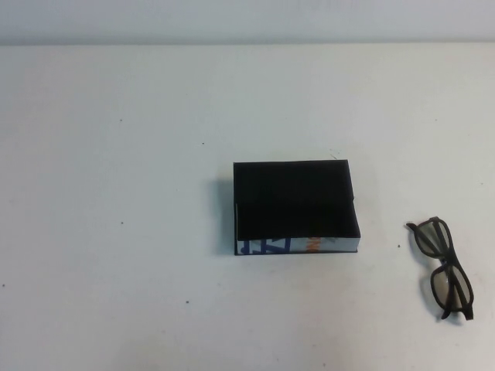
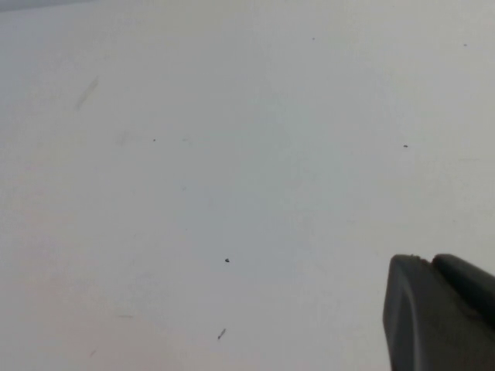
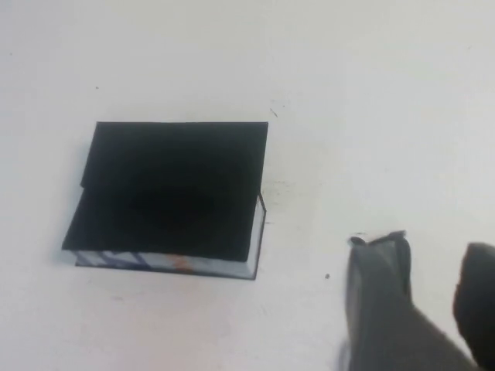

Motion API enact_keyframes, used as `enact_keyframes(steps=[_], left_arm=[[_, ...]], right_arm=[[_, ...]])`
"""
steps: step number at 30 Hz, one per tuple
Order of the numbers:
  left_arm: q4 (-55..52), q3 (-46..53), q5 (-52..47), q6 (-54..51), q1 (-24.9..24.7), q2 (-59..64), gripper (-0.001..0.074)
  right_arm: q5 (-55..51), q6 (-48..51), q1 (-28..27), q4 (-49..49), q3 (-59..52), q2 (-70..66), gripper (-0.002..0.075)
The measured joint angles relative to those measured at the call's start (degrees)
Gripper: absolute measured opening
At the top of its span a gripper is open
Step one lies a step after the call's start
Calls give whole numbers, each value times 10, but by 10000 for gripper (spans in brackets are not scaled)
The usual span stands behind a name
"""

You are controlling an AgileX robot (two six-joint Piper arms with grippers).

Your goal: Take glasses out of glasses case

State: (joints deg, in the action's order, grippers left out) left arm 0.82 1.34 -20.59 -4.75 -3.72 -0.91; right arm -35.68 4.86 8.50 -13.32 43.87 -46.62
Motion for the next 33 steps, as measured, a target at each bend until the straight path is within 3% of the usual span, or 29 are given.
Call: enact_keyframes(steps=[9, 14, 25, 33], left_arm=[[0, 0, 0, 0, 0, 0, -4], [0, 0, 0, 0, 0, 0, -4], [0, 0, 0, 0, 0, 0, -4], [0, 0, 0, 0, 0, 0, -4]], right_arm=[[123, -35, 0, 120, -209, 340, 32], [126, -90, 0, 185, -273, 459, -10], [186, -145, -2, 180, -397, 474, -15], [208, -150, -36, 133, -454, 474, -16]])
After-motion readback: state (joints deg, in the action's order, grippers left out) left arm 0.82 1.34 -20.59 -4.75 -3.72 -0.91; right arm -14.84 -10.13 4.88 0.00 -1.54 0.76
